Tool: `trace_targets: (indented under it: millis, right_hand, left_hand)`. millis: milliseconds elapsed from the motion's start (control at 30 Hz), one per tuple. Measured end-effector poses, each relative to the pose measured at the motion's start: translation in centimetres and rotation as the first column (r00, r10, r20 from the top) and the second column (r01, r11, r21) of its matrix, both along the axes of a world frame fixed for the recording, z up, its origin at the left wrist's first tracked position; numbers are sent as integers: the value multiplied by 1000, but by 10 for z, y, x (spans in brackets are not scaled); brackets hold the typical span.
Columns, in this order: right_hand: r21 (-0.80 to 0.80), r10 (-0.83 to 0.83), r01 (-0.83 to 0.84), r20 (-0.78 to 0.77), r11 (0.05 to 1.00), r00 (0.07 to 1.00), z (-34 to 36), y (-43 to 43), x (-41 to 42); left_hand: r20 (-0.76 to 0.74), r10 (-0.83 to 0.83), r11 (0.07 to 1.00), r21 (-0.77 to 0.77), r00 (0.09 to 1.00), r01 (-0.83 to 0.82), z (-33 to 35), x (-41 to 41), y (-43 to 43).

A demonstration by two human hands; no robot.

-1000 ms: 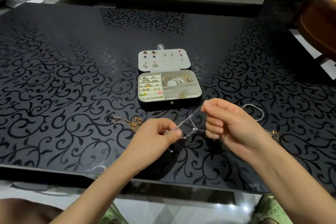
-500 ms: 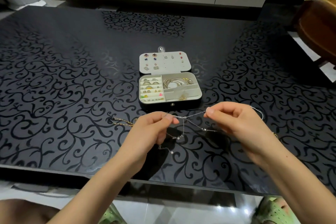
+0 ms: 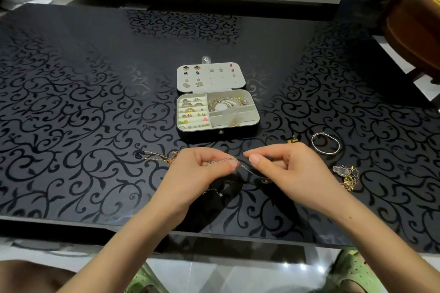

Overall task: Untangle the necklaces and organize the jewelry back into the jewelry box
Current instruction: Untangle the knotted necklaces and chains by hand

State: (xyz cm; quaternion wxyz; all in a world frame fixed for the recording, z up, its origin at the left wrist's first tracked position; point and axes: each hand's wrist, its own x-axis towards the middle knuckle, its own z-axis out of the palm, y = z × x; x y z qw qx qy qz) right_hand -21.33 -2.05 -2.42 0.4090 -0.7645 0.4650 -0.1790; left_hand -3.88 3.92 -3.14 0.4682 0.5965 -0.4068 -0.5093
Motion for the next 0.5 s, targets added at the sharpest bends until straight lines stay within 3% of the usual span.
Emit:
trace_targets:
  millis: [200, 500]
  right_hand:
    - [1, 20, -20, 85, 1000, 996, -3, 6, 7]
    - [-94, -69, 76, 72, 993, 995, -4, 10, 11]
  left_hand:
    - [100, -24, 1000, -7, 995, 25, 3, -6, -2]
    - [179, 28, 999, 18, 983, -31, 3, -15, -4]
